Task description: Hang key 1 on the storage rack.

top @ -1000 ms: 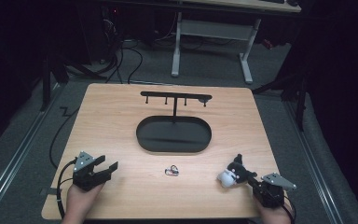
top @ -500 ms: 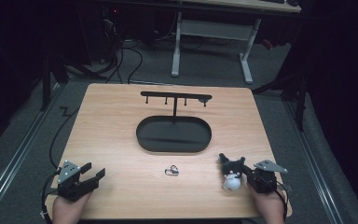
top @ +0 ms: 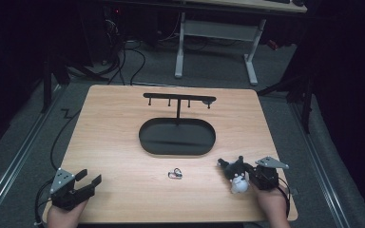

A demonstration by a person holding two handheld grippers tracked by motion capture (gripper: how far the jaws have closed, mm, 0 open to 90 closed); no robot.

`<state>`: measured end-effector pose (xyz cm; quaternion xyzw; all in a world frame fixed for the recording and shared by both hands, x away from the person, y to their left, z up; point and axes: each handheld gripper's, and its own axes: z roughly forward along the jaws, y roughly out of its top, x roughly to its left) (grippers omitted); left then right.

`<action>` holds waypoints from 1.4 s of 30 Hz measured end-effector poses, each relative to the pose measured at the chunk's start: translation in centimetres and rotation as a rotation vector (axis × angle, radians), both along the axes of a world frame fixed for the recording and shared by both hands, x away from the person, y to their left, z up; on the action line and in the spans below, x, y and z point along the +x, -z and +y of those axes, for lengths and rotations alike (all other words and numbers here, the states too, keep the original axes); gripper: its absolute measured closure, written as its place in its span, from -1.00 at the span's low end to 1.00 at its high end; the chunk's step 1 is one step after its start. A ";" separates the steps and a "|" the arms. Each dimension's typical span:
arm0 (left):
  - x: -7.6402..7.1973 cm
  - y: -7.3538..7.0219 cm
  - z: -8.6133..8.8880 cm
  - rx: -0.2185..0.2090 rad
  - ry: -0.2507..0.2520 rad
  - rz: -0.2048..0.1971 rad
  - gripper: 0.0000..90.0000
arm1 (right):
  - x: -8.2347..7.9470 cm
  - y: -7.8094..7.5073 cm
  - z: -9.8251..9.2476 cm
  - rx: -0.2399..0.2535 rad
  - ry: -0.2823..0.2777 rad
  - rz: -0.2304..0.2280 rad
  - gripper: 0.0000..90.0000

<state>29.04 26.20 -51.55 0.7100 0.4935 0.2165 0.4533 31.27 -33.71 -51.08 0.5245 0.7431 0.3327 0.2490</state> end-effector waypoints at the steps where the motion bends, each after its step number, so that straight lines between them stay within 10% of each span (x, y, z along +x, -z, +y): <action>1: 0.1 0.0 -0.1 0.002 0.005 -0.001 -0.17 | -0.1 0.0 -0.1 -0.004 0.001 -0.003 1.00; 31: 3.6 0.2 -4.3 0.032 0.122 -0.006 -0.16 | -3.6 0.5 -1.8 -0.001 0.085 0.028 0.83; 42: 3.9 0.5 -4.4 0.013 0.152 0.005 -0.16 | -1.8 -0.5 0.0 -0.050 0.103 0.145 0.61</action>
